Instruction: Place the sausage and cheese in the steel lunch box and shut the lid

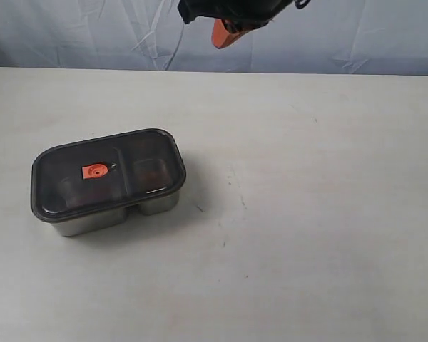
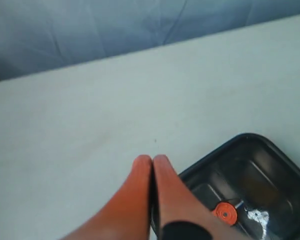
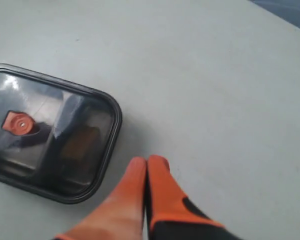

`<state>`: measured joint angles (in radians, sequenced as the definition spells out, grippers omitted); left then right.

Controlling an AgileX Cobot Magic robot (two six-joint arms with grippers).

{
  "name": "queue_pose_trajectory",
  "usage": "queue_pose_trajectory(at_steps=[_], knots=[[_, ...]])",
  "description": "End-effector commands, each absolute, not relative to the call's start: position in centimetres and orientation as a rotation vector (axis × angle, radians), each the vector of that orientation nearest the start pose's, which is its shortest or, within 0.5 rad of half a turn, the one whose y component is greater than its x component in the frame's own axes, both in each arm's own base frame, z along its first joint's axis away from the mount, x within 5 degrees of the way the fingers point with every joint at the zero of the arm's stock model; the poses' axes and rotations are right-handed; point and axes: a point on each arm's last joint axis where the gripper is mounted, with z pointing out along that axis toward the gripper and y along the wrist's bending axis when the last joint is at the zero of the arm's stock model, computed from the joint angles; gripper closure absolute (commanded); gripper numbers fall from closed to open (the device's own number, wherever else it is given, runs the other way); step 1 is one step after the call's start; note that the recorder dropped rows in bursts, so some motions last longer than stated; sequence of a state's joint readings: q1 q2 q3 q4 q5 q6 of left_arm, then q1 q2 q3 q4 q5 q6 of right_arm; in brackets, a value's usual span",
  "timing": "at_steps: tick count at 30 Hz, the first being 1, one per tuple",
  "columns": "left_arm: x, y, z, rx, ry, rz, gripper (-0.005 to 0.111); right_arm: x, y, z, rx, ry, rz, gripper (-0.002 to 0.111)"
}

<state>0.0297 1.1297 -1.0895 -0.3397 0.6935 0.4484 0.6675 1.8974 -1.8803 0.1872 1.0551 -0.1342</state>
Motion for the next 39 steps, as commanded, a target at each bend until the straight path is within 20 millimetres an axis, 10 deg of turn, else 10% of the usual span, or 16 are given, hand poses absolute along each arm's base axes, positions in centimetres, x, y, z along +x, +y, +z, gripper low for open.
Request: queue_pose_trajectory(at_steps=[1, 9, 20, 32, 39], knots=[[17.8, -1.2, 39.1, 0.269, 1.980, -0.058, 0.107, 29.6, 25.2, 35.1, -0.944, 2.365, 0.486, 0.108], [11.3, -1.3, 37.7, 0.279, 1.883, -0.026, 0.107, 23.6, 20.5, 32.0, -0.827, 2.328, 0.532, 0.108], [10.0, -1.4, 37.8, 0.283, 1.860, -0.030, 0.107, 19.8, 17.6, 28.0, -0.733, 2.353, 0.562, 0.108], [10.1, -1.4, 37.8, 0.284, 1.861, -0.028, 0.107, 20.4, 16.8, 28.8, -0.786, 2.240, 0.421, 0.108], [10.1, -1.4, 37.8, 0.283, 1.861, -0.030, 0.107, 20.2, 10.0, 34.2, -0.471, 2.052, 0.277, 0.108]])
